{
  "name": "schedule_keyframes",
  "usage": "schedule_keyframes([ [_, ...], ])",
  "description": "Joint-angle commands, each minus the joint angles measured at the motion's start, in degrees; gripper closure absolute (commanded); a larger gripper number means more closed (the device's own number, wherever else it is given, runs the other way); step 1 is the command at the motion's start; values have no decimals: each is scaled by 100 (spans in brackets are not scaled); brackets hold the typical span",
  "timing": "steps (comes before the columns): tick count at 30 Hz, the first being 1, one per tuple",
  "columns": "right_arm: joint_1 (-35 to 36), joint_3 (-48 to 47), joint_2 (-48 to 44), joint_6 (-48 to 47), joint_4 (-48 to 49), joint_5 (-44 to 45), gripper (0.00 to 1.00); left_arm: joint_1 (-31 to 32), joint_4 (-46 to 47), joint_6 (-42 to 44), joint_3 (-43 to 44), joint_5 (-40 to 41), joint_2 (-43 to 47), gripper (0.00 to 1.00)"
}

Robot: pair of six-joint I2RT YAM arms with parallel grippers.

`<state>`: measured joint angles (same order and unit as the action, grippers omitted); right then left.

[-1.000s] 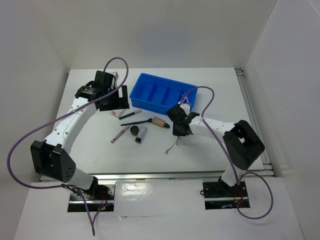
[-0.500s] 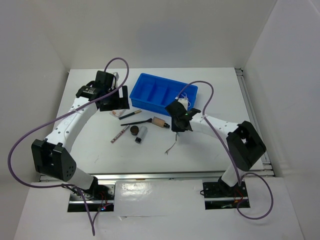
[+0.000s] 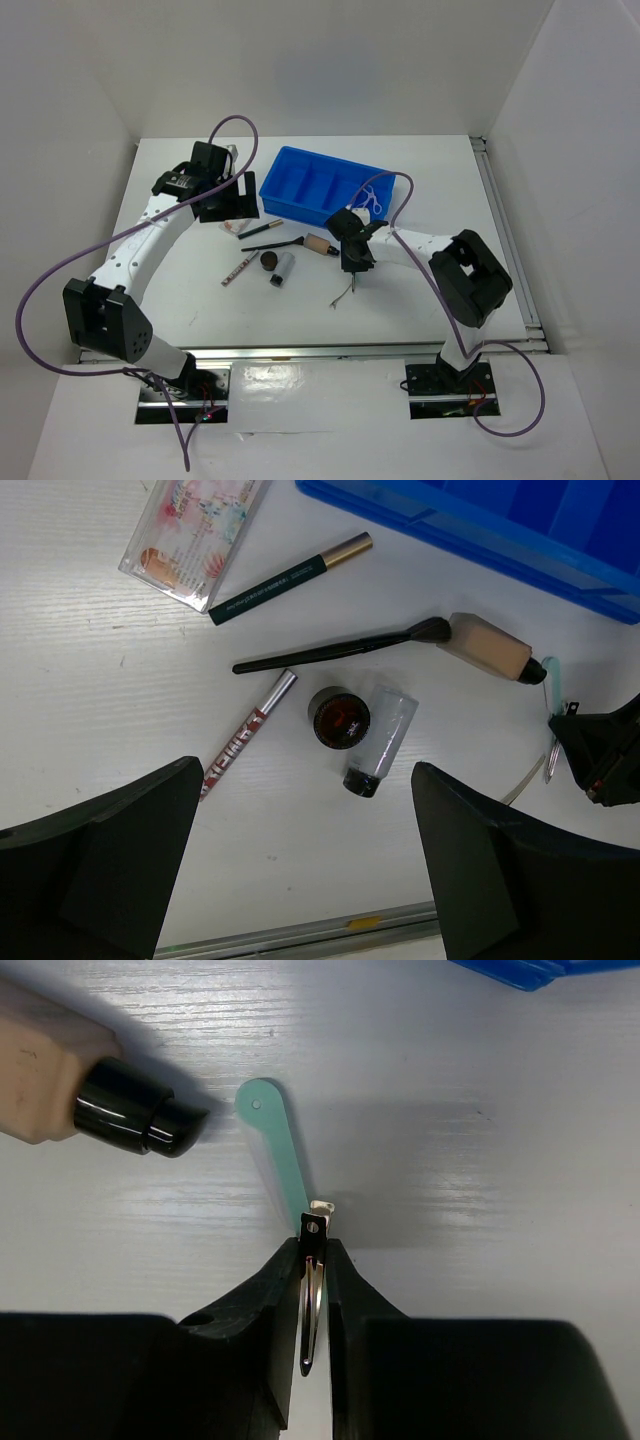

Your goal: Organize the makeup

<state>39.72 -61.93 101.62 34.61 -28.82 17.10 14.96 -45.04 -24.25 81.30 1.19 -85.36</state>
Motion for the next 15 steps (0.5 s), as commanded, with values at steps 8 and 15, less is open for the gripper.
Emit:
schedule_keyframes([
  [8, -17, -152, 121, -33, 61, -32, 76, 33, 12, 17, -9, -40, -24, 0],
  [15, -17, -205, 121, -33, 61, 21, 68, 33, 12, 17, -9, -40, -24, 0],
])
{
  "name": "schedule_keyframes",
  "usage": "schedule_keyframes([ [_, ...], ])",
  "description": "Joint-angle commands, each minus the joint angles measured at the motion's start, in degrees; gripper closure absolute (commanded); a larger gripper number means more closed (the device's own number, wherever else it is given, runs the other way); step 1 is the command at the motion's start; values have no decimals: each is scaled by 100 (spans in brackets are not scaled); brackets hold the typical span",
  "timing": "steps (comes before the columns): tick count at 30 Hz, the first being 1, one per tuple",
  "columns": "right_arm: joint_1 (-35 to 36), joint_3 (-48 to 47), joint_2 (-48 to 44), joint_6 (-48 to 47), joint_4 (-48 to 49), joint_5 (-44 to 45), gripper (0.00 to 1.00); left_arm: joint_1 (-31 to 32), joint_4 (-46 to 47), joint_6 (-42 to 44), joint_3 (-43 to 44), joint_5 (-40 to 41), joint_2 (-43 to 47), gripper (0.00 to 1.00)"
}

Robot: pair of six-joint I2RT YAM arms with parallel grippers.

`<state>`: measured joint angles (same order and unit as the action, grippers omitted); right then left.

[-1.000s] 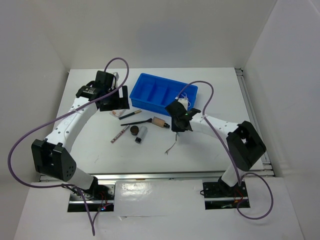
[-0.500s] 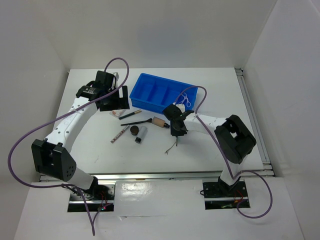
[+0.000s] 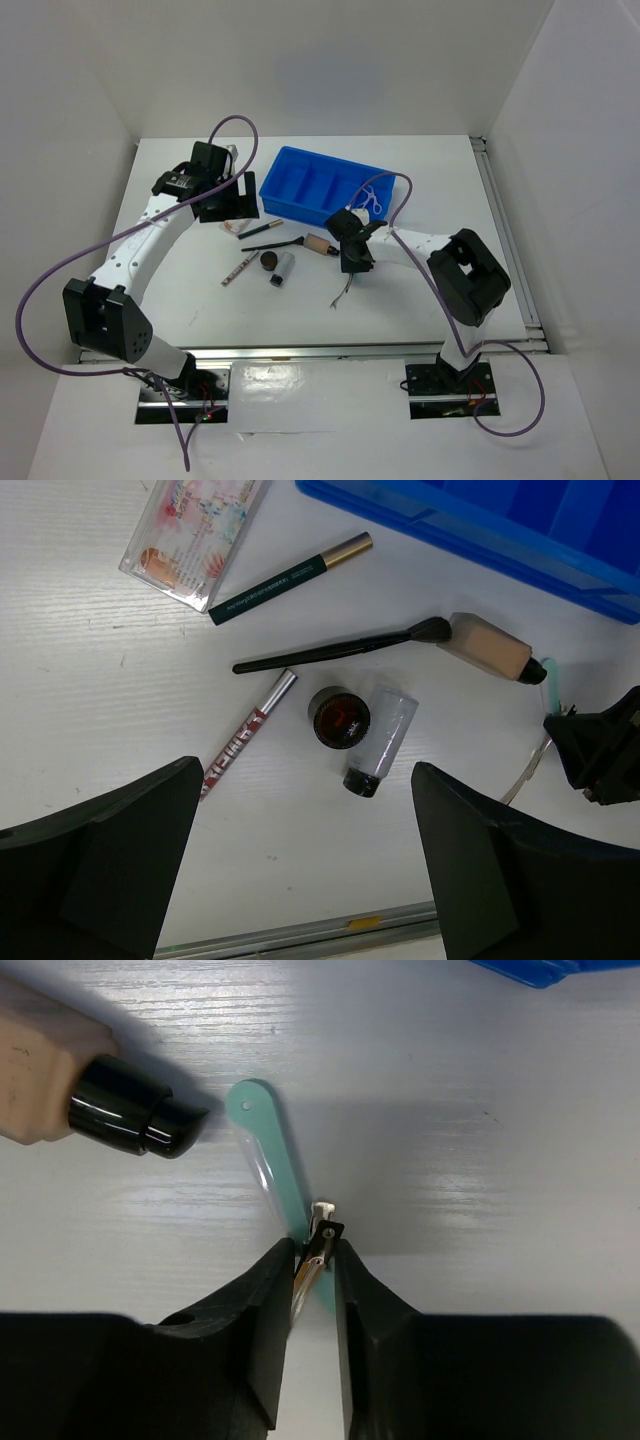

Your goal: Organize the makeup

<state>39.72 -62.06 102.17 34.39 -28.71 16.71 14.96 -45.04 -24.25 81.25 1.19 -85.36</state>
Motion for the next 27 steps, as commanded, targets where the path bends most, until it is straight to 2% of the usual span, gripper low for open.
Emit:
schedule_keyframes([
  [1, -17, -192, 14, -11, 50, 60, 72, 33, 12, 17, -4, -40, -24, 0],
  [3, -17, -192, -39, -11, 50, 121, 79, 33, 12, 17, -4, -40, -24, 0],
  [7, -17, -192, -171, 41, -21, 184, 81, 33, 12, 17, -4, -40, -24, 0],
  [10, -17, -192, -285, 41, -82, 184, 81, 86, 12, 17, -4, -40, -24, 0],
  [11, -17, -192, -346, -11, -82, 184, 74, 86, 12, 17, -4, -40, -24, 0],
  [12, -17, -192, -347, -11, -82, 184, 72, 86, 12, 17, -4, -40, -24, 0],
  [16, -17, -306, -269, -11, -82, 184, 72, 86, 12, 17, -4, -40, -24, 0],
  [19, -17, -306, -189, -11, -82, 184, 82, 86, 12, 17, -4, -40, -24, 0],
  [20, -17, -306, -189, -11, -82, 184, 90, 86, 12, 17, -4, 21, -24, 0],
  [21, -17, -306, -189, -11, -82, 184, 93, 86, 12, 17, -4, 21, -24, 0],
  [24, -17, -359, -241, -11, -82, 244, 98, 86, 12, 17, -4, 22, -24, 0],
  [27, -17, -359, -408, -11, -205, 297, 98, 86, 12, 17, -4, 22, -24, 0],
])
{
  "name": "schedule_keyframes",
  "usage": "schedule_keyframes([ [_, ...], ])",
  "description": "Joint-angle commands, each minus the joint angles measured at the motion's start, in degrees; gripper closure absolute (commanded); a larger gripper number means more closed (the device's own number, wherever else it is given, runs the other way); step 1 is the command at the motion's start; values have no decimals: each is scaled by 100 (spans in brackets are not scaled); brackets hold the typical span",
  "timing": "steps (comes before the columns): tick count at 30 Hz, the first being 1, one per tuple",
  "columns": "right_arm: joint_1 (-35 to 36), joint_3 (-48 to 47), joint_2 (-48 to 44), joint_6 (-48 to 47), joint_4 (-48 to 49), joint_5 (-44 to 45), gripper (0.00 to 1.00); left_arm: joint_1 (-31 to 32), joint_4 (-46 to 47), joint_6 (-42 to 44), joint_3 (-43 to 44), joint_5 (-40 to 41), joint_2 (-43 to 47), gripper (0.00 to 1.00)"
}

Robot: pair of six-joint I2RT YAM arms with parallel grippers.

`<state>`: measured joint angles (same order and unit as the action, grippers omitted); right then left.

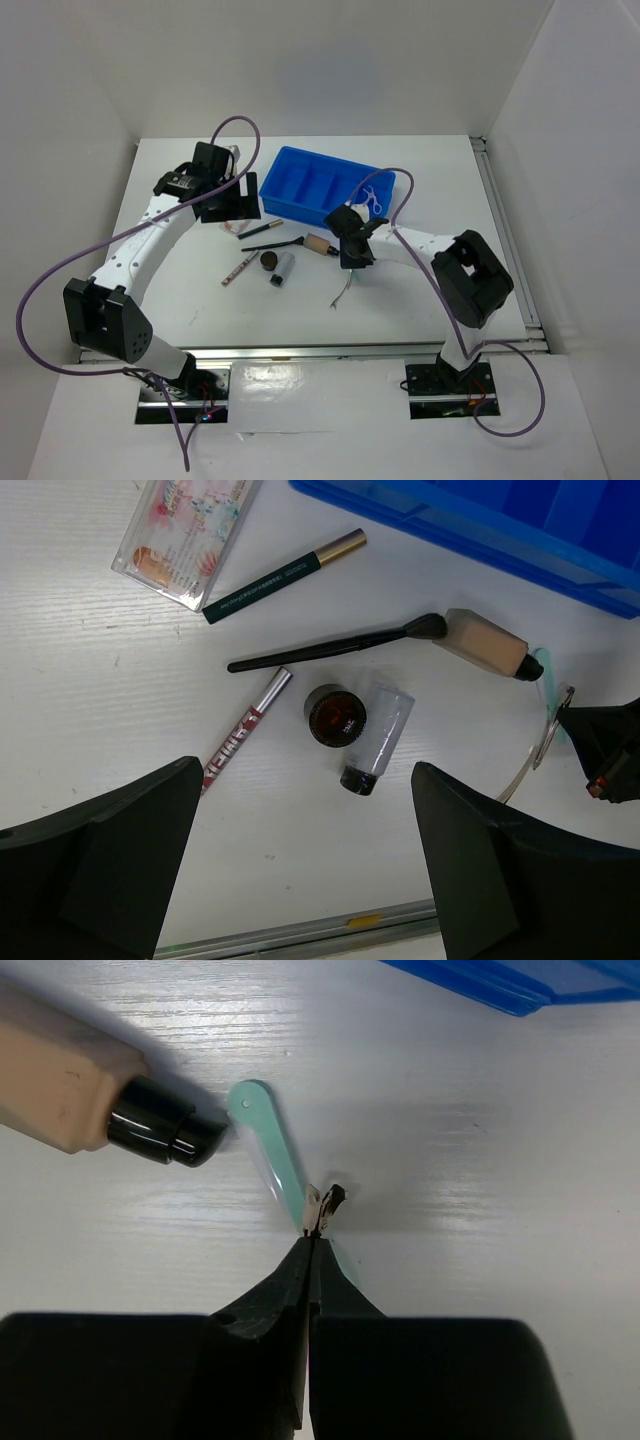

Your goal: Organize the makeup

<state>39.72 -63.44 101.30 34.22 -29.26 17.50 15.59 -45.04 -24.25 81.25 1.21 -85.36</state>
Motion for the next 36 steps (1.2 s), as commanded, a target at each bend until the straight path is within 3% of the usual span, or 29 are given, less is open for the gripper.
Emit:
schedule_keyframes([
  [1, -17, -274, -408, 6, -151, 219, 99, 23, 12, 17, -4, 19, -24, 0],
  [14, -96, -1178, -1050, -362, -546, 579, 100, 75, 12, 17, 49, -33, -77, 0],
  [20, -710, -2224, -418, -1126, -547, 949, 100, 75, -49, 17, 171, -33, -129, 0],
  [26, -1203, -2515, -172, -1540, -353, 509, 100, 75, -49, 69, 172, 28, -130, 0],
  [28, -1204, -2130, -364, -1610, -274, 256, 93, 75, -49, 70, 172, 28, -130, 0],
  [29, -1204, -1902, -504, -1611, -161, 115, 85, 75, -49, 70, 119, 28, -130, 0],
  [30, -1204, -1665, -653, -1611, -81, -8, 71, 75, -49, 70, 119, 28, -130, 0],
  [32, -1204, -927, -1137, -1550, 182, -351, 56, 75, -49, 70, 49, 28, -130, 0],
  [34, -1204, -191, -1575, -1550, 567, -518, 48, 75, 4, 70, -109, 28, -78, 0],
  [36, -1204, 120, -1727, -1550, 701, -729, 48, 75, 56, 17, -162, 28, -77, 0],
])
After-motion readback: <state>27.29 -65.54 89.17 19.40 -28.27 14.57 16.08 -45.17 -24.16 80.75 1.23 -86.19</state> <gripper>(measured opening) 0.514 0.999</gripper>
